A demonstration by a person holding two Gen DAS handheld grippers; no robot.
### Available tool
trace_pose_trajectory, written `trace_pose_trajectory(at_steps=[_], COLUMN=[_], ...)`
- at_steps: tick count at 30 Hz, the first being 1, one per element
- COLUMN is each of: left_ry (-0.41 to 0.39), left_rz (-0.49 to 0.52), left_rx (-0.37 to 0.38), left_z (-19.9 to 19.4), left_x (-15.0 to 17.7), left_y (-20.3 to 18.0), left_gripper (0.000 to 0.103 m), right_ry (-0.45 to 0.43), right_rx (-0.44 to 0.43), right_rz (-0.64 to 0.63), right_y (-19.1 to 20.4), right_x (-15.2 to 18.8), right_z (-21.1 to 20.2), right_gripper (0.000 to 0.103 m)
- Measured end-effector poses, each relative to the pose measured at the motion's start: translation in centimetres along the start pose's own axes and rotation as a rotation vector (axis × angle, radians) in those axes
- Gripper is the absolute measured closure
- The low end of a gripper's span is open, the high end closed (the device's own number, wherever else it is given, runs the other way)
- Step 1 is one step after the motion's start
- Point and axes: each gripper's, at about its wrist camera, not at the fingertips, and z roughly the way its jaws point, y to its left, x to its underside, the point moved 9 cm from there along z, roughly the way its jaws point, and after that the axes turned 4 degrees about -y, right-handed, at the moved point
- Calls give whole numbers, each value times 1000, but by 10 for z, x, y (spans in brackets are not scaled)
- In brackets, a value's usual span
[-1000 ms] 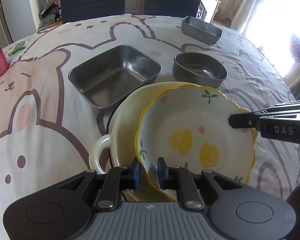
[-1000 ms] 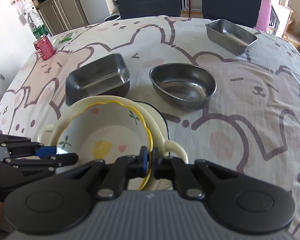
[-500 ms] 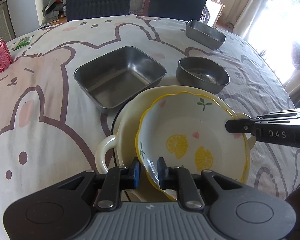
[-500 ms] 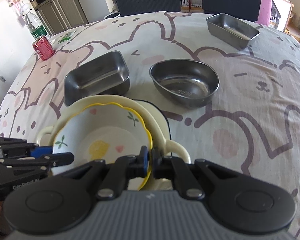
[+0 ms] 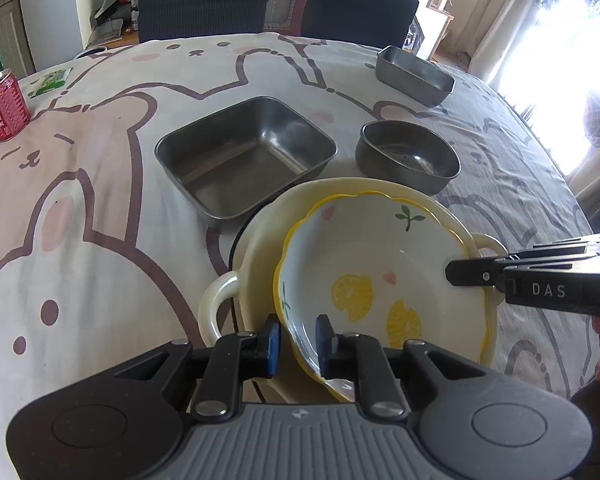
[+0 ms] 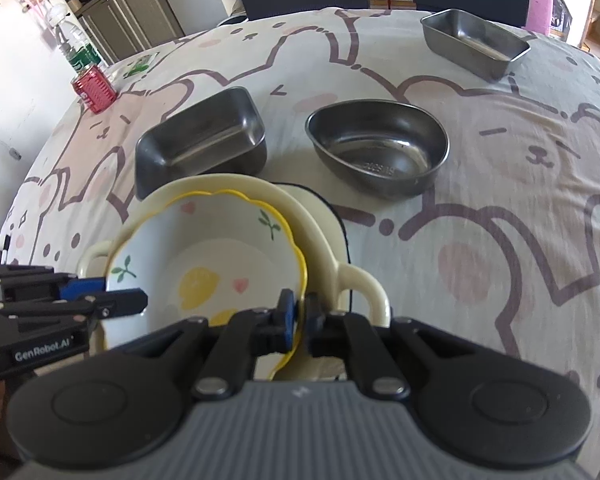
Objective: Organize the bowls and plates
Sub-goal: 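Lower the floral bowl into the cream bowl and open both grippers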
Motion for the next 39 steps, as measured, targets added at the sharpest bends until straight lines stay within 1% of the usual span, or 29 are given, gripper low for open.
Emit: trace_pose_trajectory(at_steps=[8, 12, 20, 23, 25, 27, 30, 37, 38, 39], left_ry=[1, -1, -8, -28, -48, -59, -56, -59, -61, -65], left_rz=[-17, -21, -21, -15, -4, -2, -17, -10, -10, -12], left_rx=[0, 5, 1, 2, -15, -36, -32, -33, -33, -32], left_z=[-4, -7, -12, -16, -21, -24, -25, -26, -27, -28], left_x=[0, 0, 0, -2, -5, -6, -5, -4, -5, -5], left_y=[1, 0, -2, -3, -4, -2, 0, 0, 0, 0], left_gripper=[81, 76, 72, 65, 58, 54, 54, 53, 52, 50], right_ry=[-16, -27, -40, -49, -53, -55, -57, -71, -76, -81], right_rx=[-12, -19, -32, -32, -32, -31, -29, -26, -26, -26], right_rz=[4, 1, -2, -5, -5, -6, -6, -4, -5, -8], right_y=[-2, -2, -1, -2, -1, -1, -1, -1, -1, -1], right_x=[-2, -3, -2, -2, -2, -1, -2, -2, -3, -3], right_z=[-7, -11, -17, -21, -22, -23, -24, -28, -29, -30], right_gripper=[90, 87, 83, 80, 78, 78, 78, 77, 77, 74])
